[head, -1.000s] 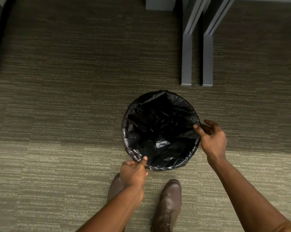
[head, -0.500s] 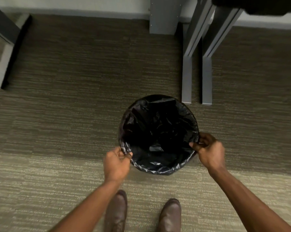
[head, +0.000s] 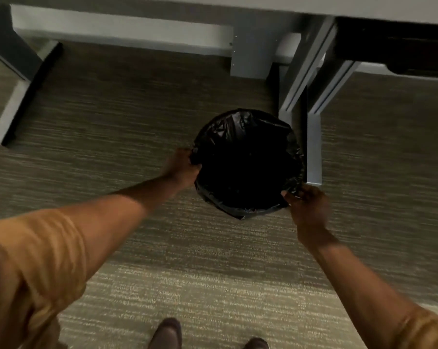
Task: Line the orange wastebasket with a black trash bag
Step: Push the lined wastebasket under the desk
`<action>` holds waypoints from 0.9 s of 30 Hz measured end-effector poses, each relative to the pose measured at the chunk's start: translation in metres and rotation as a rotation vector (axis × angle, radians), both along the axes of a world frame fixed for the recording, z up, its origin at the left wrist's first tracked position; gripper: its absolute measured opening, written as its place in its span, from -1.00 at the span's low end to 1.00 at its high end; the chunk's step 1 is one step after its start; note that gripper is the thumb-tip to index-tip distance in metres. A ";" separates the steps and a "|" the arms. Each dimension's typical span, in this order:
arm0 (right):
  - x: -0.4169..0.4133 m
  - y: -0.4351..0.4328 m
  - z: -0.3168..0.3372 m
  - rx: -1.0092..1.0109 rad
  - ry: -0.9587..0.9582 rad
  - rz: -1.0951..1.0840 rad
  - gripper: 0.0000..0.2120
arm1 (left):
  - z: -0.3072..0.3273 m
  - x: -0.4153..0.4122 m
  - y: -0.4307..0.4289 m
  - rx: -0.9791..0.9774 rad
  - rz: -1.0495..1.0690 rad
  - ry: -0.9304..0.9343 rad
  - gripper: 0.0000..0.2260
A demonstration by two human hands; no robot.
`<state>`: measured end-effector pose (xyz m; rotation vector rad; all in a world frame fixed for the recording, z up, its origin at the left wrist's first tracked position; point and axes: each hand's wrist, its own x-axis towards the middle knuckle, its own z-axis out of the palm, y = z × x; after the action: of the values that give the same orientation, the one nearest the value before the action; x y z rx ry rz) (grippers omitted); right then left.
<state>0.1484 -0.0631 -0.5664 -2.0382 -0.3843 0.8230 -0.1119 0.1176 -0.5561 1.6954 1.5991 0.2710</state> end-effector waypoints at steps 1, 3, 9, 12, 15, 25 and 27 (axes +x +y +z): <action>0.003 0.006 -0.004 -0.003 -0.008 -0.003 -0.68 | -0.003 0.005 0.007 0.002 -0.012 -0.006 -0.84; 0.009 0.017 -0.012 -0.018 -0.020 0.001 -0.65 | -0.011 0.012 0.019 -0.007 -0.006 -0.035 -0.80; 0.019 0.040 -0.033 -0.023 -0.071 0.004 -0.70 | -0.031 0.027 0.043 -0.011 0.007 -0.038 -0.83; 0.021 0.044 -0.041 -0.025 -0.013 -0.021 -0.67 | -0.033 0.033 0.048 0.030 0.000 0.006 -0.89; 0.020 0.046 -0.043 -0.040 -0.015 -0.037 -0.66 | -0.031 0.039 0.055 0.042 -0.027 0.039 -0.93; 0.009 0.045 -0.041 -0.113 -0.091 0.015 -0.49 | -0.015 0.045 0.058 -0.023 -0.079 0.193 -0.68; 0.008 0.041 -0.038 -0.113 -0.071 0.027 -0.44 | -0.005 0.049 0.050 -0.014 -0.049 0.228 -0.54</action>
<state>0.1569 -0.0225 -0.6049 -2.1762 -0.4138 0.8064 -0.0631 0.1677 -0.5613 1.8042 1.7146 0.0425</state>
